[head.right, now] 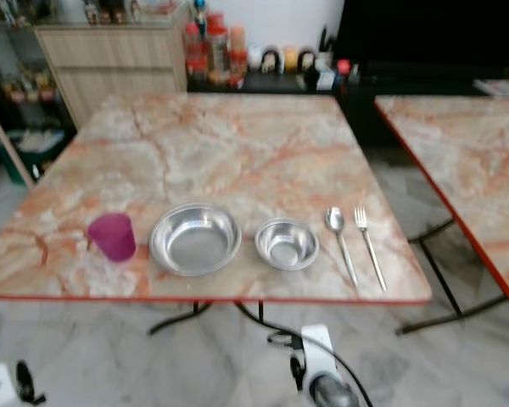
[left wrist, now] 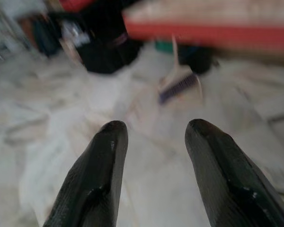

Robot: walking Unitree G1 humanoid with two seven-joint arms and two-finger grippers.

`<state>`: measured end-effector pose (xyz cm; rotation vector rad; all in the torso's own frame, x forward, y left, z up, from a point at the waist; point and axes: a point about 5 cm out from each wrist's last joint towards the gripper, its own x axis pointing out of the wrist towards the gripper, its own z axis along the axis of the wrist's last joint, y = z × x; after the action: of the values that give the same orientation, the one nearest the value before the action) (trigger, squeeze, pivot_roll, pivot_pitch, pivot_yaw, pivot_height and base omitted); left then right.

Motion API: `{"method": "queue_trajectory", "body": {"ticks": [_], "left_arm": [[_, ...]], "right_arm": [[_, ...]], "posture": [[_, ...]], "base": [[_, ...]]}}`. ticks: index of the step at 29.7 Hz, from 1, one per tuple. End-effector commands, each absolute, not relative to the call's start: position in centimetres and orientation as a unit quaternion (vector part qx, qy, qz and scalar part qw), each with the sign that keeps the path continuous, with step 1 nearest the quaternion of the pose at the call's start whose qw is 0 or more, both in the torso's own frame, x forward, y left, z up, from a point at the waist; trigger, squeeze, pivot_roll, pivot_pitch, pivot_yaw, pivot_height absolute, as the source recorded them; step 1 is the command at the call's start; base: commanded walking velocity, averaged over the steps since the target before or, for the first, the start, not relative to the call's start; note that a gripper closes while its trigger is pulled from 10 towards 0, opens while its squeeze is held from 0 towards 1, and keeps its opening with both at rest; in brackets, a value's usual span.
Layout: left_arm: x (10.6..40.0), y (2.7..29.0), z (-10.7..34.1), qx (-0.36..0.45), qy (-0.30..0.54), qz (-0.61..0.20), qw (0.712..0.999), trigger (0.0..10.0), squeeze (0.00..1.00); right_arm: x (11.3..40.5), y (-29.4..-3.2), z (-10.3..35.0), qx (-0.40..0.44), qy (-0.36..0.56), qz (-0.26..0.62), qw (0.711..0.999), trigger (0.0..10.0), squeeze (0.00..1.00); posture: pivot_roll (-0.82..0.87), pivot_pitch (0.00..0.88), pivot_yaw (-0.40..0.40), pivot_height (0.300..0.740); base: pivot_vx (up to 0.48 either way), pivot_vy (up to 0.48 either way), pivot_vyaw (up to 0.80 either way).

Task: Setting the table

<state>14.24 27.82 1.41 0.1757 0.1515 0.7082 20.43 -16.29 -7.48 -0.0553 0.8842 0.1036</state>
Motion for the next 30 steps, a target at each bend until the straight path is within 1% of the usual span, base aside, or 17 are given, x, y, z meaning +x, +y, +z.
{"method": "queue_trajectory", "body": {"ticks": [1,4,5,7,8,9,12,16,17,18,20,21,23,24,26,29,30], "left_arm": [[15.3,28.1,4.6,0.137,0.011,0.363,0.921,10.0,1.0],[15.8,28.1,5.7,0.157,-0.012,0.369,0.916,10.0,1.0],[17.0,28.3,8.1,0.181,-0.055,0.38,0.905,10.0,1.0],[19.0,27.8,10.5,0.197,-0.097,0.352,0.91,10.0,1.0],[20.0,27.3,11.2,0.203,-0.112,0.324,0.917,10.0,0.64],[20.8,26.5,11.8,0.205,-0.121,0.295,0.925,10.0,0.0],[22.2,24.8,12.7,0.178,-0.135,0.247,0.943,10.0,0.0],[23.3,23.0,13.6,0.143,-0.138,0.206,0.958,10.0,0.0],[23.3,23.0,13.6,0.143,-0.138,0.206,0.958,10.0,0.0],[23.7,22.4,13.7,0.135,-0.134,0.188,0.964,10.0,0.0],[24.6,20.7,13.7,0.148,-0.126,0.134,0.972,10.0,0.0],[24.7,20.4,13.6,0.15,-0.124,0.122,0.973,10.0,0.0],[24.7,19.7,13.0,0.113,-0.107,0.106,0.982,10.0,0.0],[24.7,19.7,13.0,0.113,-0.107,0.106,0.982,10.0,0.0],[24.5,19.2,12.6,0.066,-0.091,0.099,0.989,10.0,0.0],[24.3,19.0,12.5,0.046,-0.082,0.094,0.991,10.0,0.0],[23.9,18.8,12.0,0.02,-0.067,0.085,0.994,10.0,0.0]], "right_arm": [[20.4,-16.3,-7.5,-0.032,0.429,0.055,0.901,10.0,0.0],[20.3,-16.3,-7.5,-0.033,0.43,0.056,0.9,10.0,0.0],[20.2,-16.2,-7.6,-0.033,0.431,0.057,0.9,10.0,0.0],[20.2,-16.1,-7.6,-0.032,0.432,0.057,0.9,10.0,0.0],[20.2,-16.1,-7.6,-0.032,0.432,0.057,0.9,10.0,0.0],[20.2,-16.1,-7.6,-0.032,0.432,0.057,0.9,10.0,0.0],[20.2,-16.1,-7.6,-0.028,0.431,0.053,0.901,10.0,0.0],[20.2,-16.2,-7.6,-0.026,0.43,0.05,0.901,10.0,0.0],[20.2,-16.2,-7.6,-0.026,0.43,0.05,0.901,10.0,0.0],[20.2,-16.2,-7.6,-0.026,0.43,0.049,0.901,10.0,0.0],[20.1,-16.2,-7.7,-0.03,0.433,0.053,0.899,10.0,0.0],[20.0,-16.2,-7.7,-0.031,0.434,0.054,0.899,10.0,0.0],[20.0,-16.2,-7.7,-0.03,0.435,0.053,0.898,10.0,0.0],[20.0,-16.2,-7.7,-0.03,0.435,0.053,0.898,10.0,0.0],[19.9,-16.2,-7.8,-0.028,0.435,0.051,0.898,10.0,0.0],[19.9,-16.2,-7.8,-0.028,0.435,0.051,0.899,10.0,0.0],[19.9,-16.1,-7.8,-0.03,0.435,0.053,0.898,10.0,0.0]], "posture": [[0.13,0.0,-0.035,0.732],[0.13,0.0,-0.035,0.732],[0.13,0.0,-0.032,0.732],[0.13,0.0,-0.03,0.732],[0.13,0.0,-0.028,0.732],[0.13,0.0,-0.026,0.732],[0.11,0.0,-0.014,0.732],[0.11,0.0,-0.011,0.732],[0.11,0.0,-0.011,0.732],[0.11,0.0,-0.013,0.732],[0.12,0.0,-0.014,0.732],[0.12,0.0,-0.014,0.732],[0.11,0.0,-0.01,0.732],[0.11,0.0,-0.01,0.732],[0.11,0.0,-0.004,0.732],[0.11,0.0,-0.004,0.732],[0.11,0.0,0.001,0.732]], "base": [[0.0,0.0,0.0],[0.0,0.0,0.0],[0.0,0.0,0.0],[0.0,0.0,0.0],[0.0,0.0,0.0],[0.0,0.0,0.0],[0.0,0.0,0.0],[0.0,0.0,0.0],[0.0,0.0,0.0],[0.0,0.0,0.0],[0.0,0.0,0.0],[0.0,0.0,0.0],[0.0,0.0,0.0],[0.0,0.0,0.0],[0.0,0.0,0.0],[0.0,0.0,0.0],[0.0,0.0,0.0]]}}
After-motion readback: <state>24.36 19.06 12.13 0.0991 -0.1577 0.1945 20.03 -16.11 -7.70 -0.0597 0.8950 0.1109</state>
